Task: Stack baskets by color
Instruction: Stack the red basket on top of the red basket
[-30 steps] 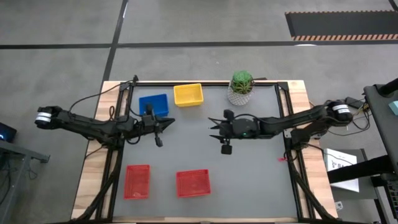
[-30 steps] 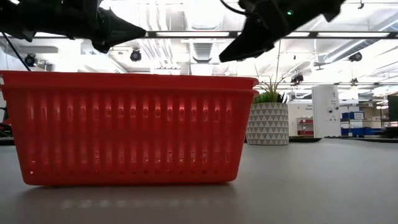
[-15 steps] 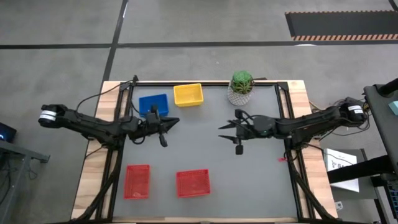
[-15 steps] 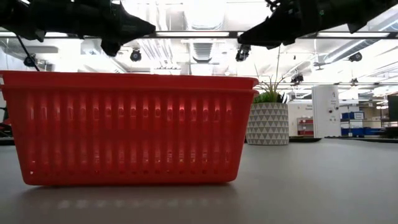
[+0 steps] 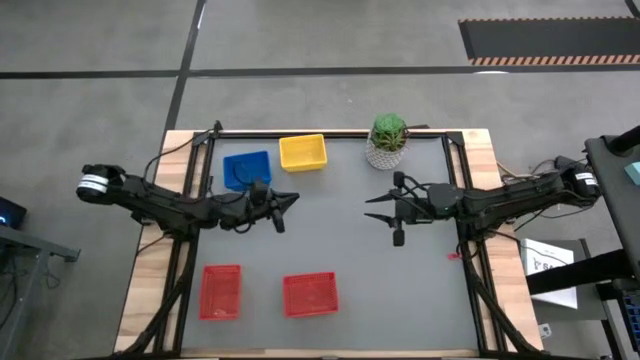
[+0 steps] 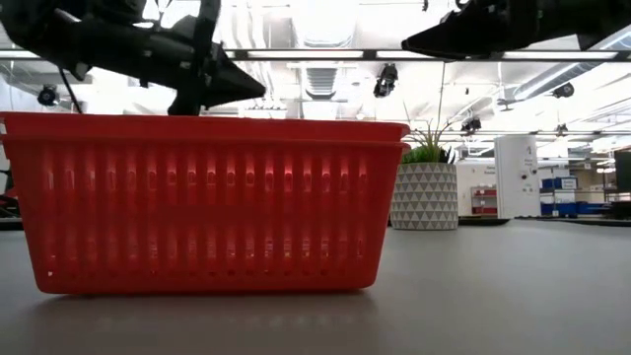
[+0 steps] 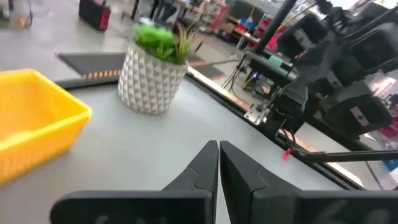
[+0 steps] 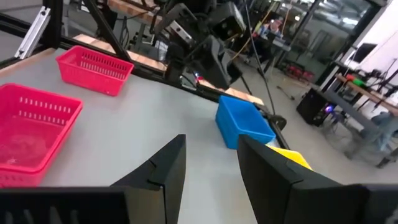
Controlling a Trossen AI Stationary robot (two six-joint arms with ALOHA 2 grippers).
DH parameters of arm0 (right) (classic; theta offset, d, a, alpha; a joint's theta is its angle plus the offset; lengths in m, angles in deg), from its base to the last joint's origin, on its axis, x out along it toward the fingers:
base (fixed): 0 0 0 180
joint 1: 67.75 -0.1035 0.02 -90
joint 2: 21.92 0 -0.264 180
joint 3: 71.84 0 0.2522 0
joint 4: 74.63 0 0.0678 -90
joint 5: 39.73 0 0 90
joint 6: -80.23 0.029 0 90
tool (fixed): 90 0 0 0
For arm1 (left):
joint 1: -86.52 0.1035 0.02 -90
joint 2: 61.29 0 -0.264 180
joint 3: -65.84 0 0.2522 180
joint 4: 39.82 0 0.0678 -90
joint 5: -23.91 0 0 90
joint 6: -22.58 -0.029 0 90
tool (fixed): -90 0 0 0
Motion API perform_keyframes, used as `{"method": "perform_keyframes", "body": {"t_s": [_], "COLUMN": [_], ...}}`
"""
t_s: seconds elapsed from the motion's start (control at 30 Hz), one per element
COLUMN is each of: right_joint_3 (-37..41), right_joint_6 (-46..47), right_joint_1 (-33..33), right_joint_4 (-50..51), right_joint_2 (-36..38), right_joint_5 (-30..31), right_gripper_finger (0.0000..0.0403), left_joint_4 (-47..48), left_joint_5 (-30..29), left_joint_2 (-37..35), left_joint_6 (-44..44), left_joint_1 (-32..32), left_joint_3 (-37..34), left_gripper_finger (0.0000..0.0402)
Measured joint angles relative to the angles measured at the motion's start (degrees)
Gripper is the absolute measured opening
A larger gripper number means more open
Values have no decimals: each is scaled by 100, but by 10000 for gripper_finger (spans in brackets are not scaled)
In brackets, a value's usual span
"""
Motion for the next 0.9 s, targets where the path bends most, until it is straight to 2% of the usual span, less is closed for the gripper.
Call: {"method": "perform_keyframes", "body": {"t_s": [0.13, 0.4, 0.67, 0.9], "right_joint_3": [97, 113, 115, 175], "right_joint_6": [-173, -9, 119, 213], "right_joint_1": [0, 0, -6, -11], "right_joint_4": [16, 854, 1360, 1553], "right_joint_2": [264, 820, 1246, 1348], "right_joint_5": [0, -2, -68, -153], "right_gripper_finger": [137, 137, 137, 137], "left_joint_4": [800, 3305, 4957, 6916], "left_joint_5": [0, 55, 523, 1450], "left_joint_2": [225, 685, 880, 1073], "left_joint_6": [625, 2001, 2747, 4184], "left_joint_1": [-2, -124, -374, -773], "left_joint_3": [359, 1369, 2362, 3288], "left_gripper_finger": [0, 0, 0, 0]}}
